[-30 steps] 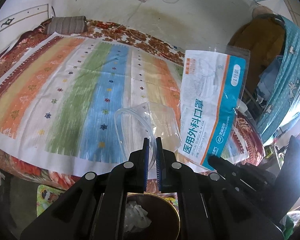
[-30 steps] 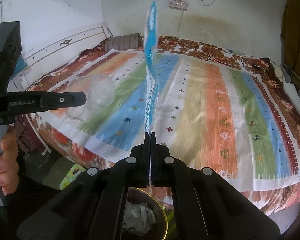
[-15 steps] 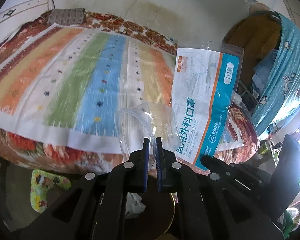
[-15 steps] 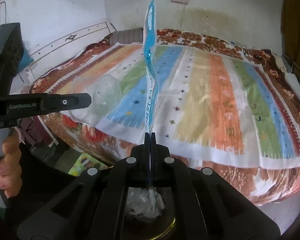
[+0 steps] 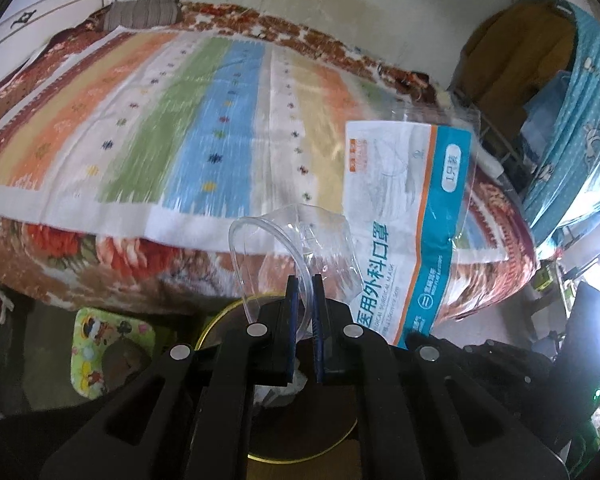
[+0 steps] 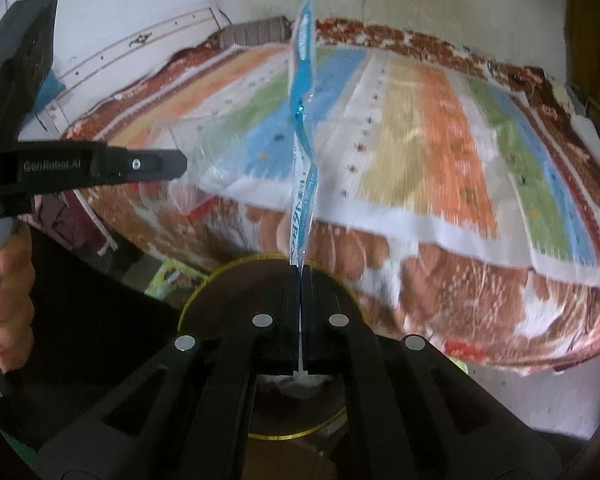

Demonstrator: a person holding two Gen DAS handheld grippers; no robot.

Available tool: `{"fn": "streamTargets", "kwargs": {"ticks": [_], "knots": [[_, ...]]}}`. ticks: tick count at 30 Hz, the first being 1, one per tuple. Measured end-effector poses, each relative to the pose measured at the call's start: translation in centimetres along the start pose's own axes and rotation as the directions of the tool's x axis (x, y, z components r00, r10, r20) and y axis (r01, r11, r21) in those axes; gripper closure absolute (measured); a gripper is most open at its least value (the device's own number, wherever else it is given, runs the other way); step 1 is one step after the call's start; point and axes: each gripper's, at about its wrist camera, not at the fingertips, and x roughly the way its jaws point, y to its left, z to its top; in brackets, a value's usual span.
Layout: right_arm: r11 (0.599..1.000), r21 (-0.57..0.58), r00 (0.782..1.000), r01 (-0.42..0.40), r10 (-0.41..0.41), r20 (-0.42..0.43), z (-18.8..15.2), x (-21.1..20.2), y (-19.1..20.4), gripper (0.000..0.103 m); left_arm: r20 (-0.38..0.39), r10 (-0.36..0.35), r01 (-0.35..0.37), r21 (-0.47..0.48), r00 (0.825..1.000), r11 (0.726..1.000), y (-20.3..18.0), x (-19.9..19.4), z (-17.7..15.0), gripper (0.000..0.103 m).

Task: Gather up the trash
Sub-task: 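Lower both grippers into the bin and open them to drop packet and lid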

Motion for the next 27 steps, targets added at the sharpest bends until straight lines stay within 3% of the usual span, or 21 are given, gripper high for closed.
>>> {"fn": "streamTargets", "kwargs": {"ticks": [7,11,17,27], "knots": [[1.000,0.005,0.997,0.016,-0.016,-0.079,-2.1,1.1,0.6,0.103,-0.062,0.051,-0.050,0.026,0.997,0.998,-0.3,1.4,-1.8,0.097],[0.998,0.056,0.990,0.008,0.000,-0.138,-3.2,2.0,0.4,0.103,-0.105,0.072,-0.072,0.003,0.992,0.997,0.1,2.2,-2.4,0.097],[0.998,0.041,0.980,0.038,-0.029,-0.195,-3.9,3.1,0.8,0.103,-0.169,0.065,-0.072,-0.038,0.984,0.997,0.7,3.2,-3.3,0.097],[0.999,0.040,0.936,0.031,-0.015,-0.352,-6.0,5.9,1.1,0.103,-0.275,0.086,-0.109,-0.068,0.957,0.992,1.3,5.4,-4.9,0.097]]}}
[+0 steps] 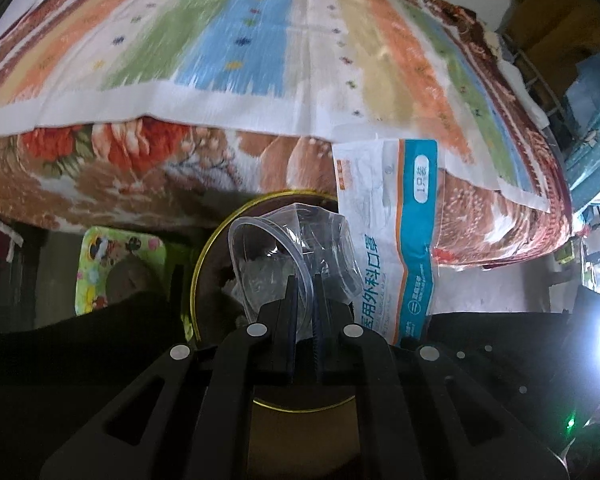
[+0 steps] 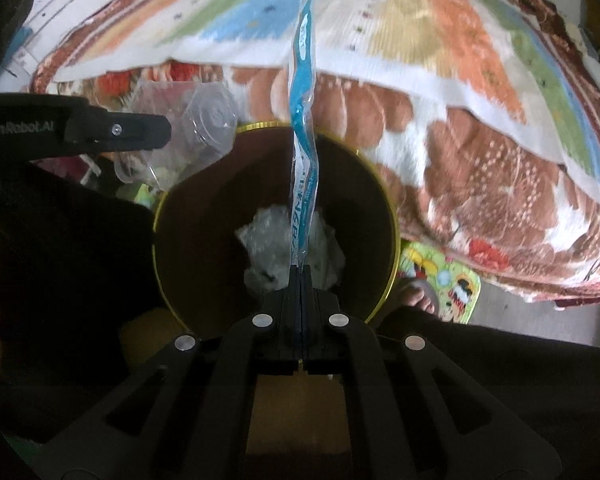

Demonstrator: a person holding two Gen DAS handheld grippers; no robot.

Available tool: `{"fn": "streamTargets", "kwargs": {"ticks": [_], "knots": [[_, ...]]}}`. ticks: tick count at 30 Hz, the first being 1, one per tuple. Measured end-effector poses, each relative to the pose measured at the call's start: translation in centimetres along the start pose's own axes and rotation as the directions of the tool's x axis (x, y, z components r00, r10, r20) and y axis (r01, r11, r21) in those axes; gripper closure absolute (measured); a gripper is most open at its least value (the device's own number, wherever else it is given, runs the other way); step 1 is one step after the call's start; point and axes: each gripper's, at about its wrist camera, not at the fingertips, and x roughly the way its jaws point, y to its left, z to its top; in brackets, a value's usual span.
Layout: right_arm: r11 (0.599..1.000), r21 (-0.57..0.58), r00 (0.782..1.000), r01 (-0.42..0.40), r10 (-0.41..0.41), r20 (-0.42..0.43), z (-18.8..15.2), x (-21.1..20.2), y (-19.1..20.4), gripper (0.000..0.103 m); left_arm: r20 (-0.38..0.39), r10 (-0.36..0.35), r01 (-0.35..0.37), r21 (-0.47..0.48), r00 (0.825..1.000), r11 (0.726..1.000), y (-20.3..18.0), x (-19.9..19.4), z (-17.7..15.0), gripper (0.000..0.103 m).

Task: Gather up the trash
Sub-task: 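Lower both grippers into the bin and open them to drop packet and lid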

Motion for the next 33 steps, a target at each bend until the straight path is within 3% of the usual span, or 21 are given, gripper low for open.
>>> {"fn": "streamTargets", "kwargs": {"ticks": [12,16,29,31,32,33], "knots": [[0.999,0.030,0.982,-0.016,0.021,-0.187,-0.8,4.2,0.6,0.103,-0.129,0.030,-0.043,-0.100,0.991,0.994,1.5,4.1,-0.3,0.097],[0.996,0.086,0.971,-0.023,0.043,-0.234,-0.8,5.6,0.0,0.103,-0.178,0.035,-0.068,-0.184,0.983,0.981,3.1,6.2,-0.1,0.097],[0.978,0.204,0.941,-0.054,0.118,-0.316,-0.2,9.5,-2.0,0.103,-0.215,0.028,-0.091,-0.290,0.976,0.953,4.6,9.2,0.9,0.097],[0.974,0.222,0.944,-0.037,0.107,-0.314,0.0,9.9,-2.4,0.097,-0.224,-0.010,-0.070,-0.349,0.974,0.935,5.3,10.2,1.2,0.097],[0.972,0.231,0.943,-0.034,0.107,-0.314,0.1,10.1,-2.6,0.078,-0.226,-0.023,-0.062,-0.362,0.974,0.930,5.5,10.6,1.3,0.089],[0.970,0.242,0.945,-0.033,0.109,-0.309,0.2,10.1,-2.8,0.066,-0.224,-0.028,-0.056,-0.360,0.974,0.931,5.6,10.8,1.4,0.082]]}}
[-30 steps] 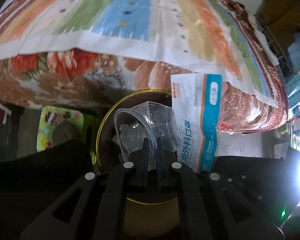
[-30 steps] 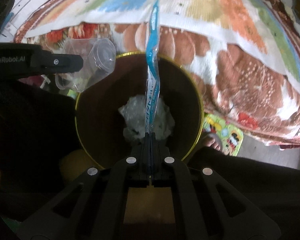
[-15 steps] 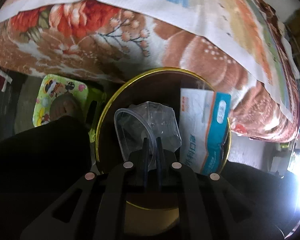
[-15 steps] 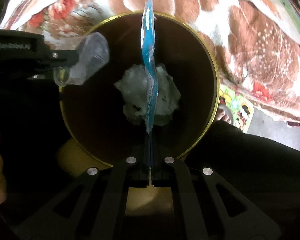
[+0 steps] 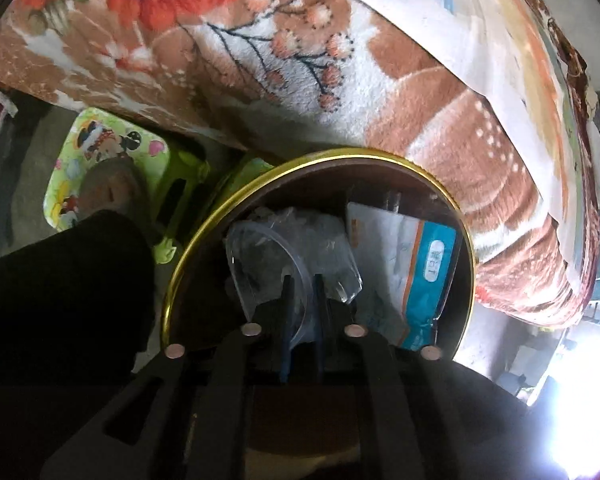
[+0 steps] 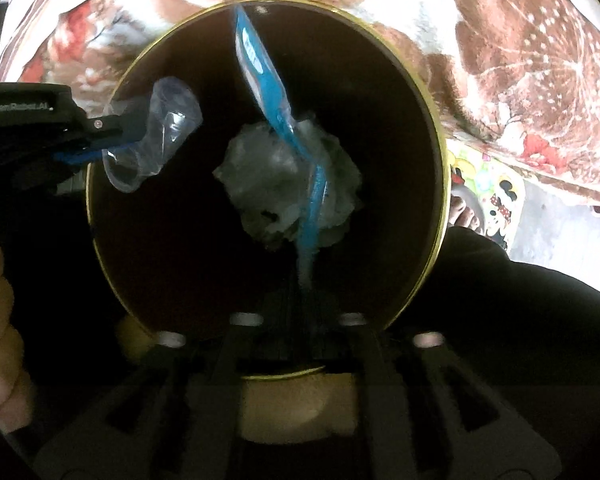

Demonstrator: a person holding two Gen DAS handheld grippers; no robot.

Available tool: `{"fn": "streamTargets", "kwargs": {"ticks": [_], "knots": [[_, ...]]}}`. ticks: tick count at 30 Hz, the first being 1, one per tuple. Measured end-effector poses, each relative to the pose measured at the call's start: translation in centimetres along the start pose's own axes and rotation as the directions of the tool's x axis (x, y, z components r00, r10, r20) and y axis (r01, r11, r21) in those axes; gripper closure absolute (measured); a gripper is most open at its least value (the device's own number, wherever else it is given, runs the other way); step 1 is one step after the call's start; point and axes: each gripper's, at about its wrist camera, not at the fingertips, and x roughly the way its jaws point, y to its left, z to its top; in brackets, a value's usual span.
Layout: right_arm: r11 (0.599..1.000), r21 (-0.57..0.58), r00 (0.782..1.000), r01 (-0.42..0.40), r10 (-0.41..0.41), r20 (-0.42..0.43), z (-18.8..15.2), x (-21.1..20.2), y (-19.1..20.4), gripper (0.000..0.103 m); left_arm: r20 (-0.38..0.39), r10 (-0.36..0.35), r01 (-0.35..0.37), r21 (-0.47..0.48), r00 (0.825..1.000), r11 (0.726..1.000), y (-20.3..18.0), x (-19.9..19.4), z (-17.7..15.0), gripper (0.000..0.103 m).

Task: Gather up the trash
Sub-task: 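Lower both grippers into the bin and open them to drop packet and lid, then raise both open grippers out of the bin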

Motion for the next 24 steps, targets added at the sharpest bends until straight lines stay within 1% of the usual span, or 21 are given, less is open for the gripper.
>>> {"fn": "streamTargets", "kwargs": {"ticks": [1,2,3,5,6,9,12,15,17,19,22,24], "knots": [[1.000,0.003,1.000,0.000,0.000,0.014,0.1,-0.2,-0.1,0.065,0.016,0.004,-0.004,-0.004,1.000,1.000,0.1,-0.3,0.0,0.073],[1.000,0.006,1.000,-0.002,0.002,0.026,0.1,-0.5,-0.1,0.065,0.047,0.010,-0.010,-0.015,0.999,1.000,0.3,-0.9,-0.1,0.073],[1.000,0.011,0.999,-0.018,0.017,0.039,0.1,-0.9,-0.3,0.065,0.096,0.027,-0.026,-0.012,0.995,1.000,0.3,-1.9,-0.1,0.073],[0.999,0.012,0.998,-0.038,0.037,0.058,0.0,-1.4,-0.4,0.065,0.134,0.045,-0.046,0.004,0.990,0.999,0.1,-2.7,-0.1,0.073],[0.999,0.013,0.997,-0.042,0.041,0.066,0.0,-1.5,-0.4,0.065,0.141,0.050,-0.052,0.015,0.989,0.999,0.0,-3.0,-0.2,0.073],[0.999,0.013,0.994,-0.044,0.042,0.096,-0.1,-2.3,-0.4,0.065,0.117,0.027,-0.031,0.026,0.993,0.999,-0.4,-3.2,-0.7,0.070],[0.999,0.009,0.992,-0.037,0.035,0.125,-0.1,-3.3,-0.4,0.065,0.104,0.017,-0.024,0.060,0.994,0.998,-0.9,-3.7,-1.1,0.066],[1.000,-0.004,0.986,-0.024,0.024,0.164,0.1,-4.6,-0.2,0.065,0.140,0.011,-0.026,0.110,0.990,0.994,-1.4,-4.9,-1.3,0.060],[1.000,-0.006,0.978,-0.009,0.010,0.208,0.0,-5.8,-0.4,0.065,0.181,0.018,-0.045,0.145,0.983,0.988,-1.8,-5.7,-1.2,0.059],[1.000,-0.011,0.967,-0.010,0.012,0.255,-0.1,-7.2,-0.5,0.064,0.204,0.024,-0.061,0.175,0.979,0.983,-2.4,-6.5,-1.0,0.059],[1.000,-0.028,0.948,0.012,-0.002,0.317,-0.2,-9.3,-0.5,0.060,0.223,0.001,-0.054,0.231,0.975,0.971,-3.4,-8.0,-1.3,0.059],[0.999,-0.038,0.936,0.017,-0.002,0.352,-0.3,-10.7,-0.6,0.059,0.237,-0.017,-0.047,0.263,0.971,0.964,-3.9,-9.0,-1.5,0.057]]}}
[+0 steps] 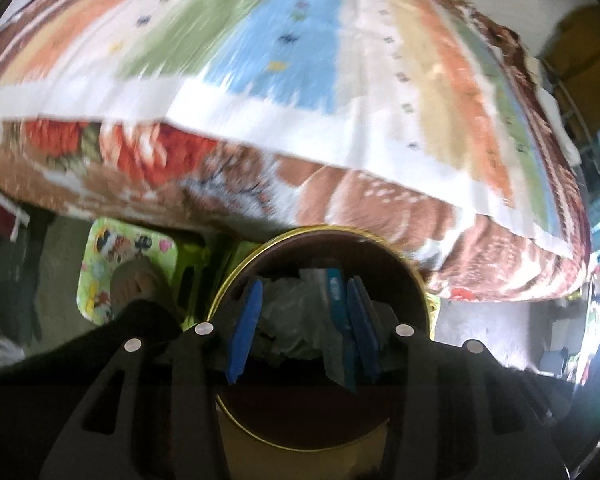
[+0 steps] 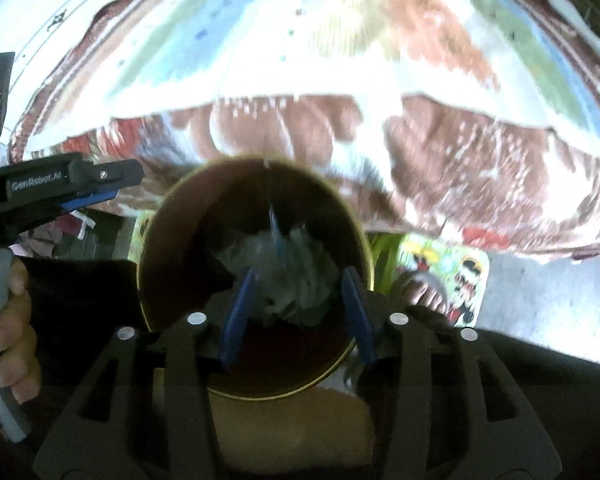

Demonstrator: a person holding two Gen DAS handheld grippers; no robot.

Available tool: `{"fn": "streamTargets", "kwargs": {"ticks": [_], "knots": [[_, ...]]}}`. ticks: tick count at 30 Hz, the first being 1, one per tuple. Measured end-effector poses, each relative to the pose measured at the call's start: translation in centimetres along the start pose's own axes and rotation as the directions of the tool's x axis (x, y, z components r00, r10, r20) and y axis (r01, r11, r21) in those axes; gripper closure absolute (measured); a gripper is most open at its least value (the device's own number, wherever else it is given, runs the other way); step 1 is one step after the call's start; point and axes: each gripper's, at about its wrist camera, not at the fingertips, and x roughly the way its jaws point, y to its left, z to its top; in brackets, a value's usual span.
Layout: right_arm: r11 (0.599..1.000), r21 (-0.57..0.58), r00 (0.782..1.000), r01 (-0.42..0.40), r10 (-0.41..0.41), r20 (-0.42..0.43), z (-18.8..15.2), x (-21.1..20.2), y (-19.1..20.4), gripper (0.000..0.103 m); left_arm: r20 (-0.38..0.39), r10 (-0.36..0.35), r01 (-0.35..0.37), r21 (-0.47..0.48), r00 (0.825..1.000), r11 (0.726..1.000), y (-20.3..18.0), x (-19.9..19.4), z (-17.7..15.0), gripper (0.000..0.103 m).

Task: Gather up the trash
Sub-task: 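Raise both open grippers out of the bin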

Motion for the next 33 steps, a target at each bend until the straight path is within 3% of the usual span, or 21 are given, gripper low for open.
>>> {"fn": "streamTargets", "kwargs": {"ticks": [4,7,10,13,15,18,22,25,29,33], "knots": [[1.000,-0.025,0.998,-0.015,0.017,0.063,0.5,-2.5,-0.3,0.058,0.071,-0.010,0.002,0.113,0.997,0.994,-1.5,-3.5,0.0,0.048],[0.998,-0.057,0.993,-0.009,0.016,0.113,0.4,-4.5,-0.3,0.050,0.099,-0.088,0.067,0.194,0.991,0.979,-2.0,-6.2,-1.2,0.043],[0.994,-0.110,0.986,0.009,0.009,0.167,-1.2,-6.2,0.4,0.042,0.142,-0.155,0.110,0.281,0.978,0.953,-1.9,-8.6,-3.7,0.028],[0.994,-0.106,0.983,-0.022,0.041,0.181,-2.8,-7.3,-0.2,0.036,0.153,-0.163,0.103,0.340,0.975,0.935,-1.4,-9.5,-6.4,0.025],[0.992,-0.114,0.979,-0.049,0.070,0.191,-3.5,-8.1,-0.1,0.019,0.141,-0.183,0.122,0.359,0.973,0.925,-0.9,-9.6,-7.7,0.020],[0.989,-0.138,0.974,-0.054,0.083,0.213,-4.8,-8.7,0.5,0.009,0.136,-0.230,0.165,0.373,0.964,0.913,-0.4,-10.4,-8.9,0.005],[0.988,-0.144,0.968,-0.051,0.085,0.238,-6.1,-9.1,0.5,0.009,0.205,-0.199,0.116,0.357,0.958,0.927,0.1,-10.8,-9.4,0.006],[0.989,-0.134,0.960,-0.070,0.103,0.262,-6.1,-9.5,0.2,0.009,0.199,-0.149,0.068,0.363,0.969,0.929,0.0,-10.1,-9.5,0.006],[0.986,-0.142,0.962,-0.082,0.116,0.248,-6.0,-9.2,0.3,0.009,0.178,-0.163,0.089,0.363,0.970,0.928,0.1,-9.8,-9.5,0.006],[0.984,-0.141,0.958,-0.105,0.139,0.252,-6.1,-9.3,0.2,0.009,0.164,-0.107,0.045,0.341,0.981,0.939,0.3,-9.0,-9.5,0.006]]}}
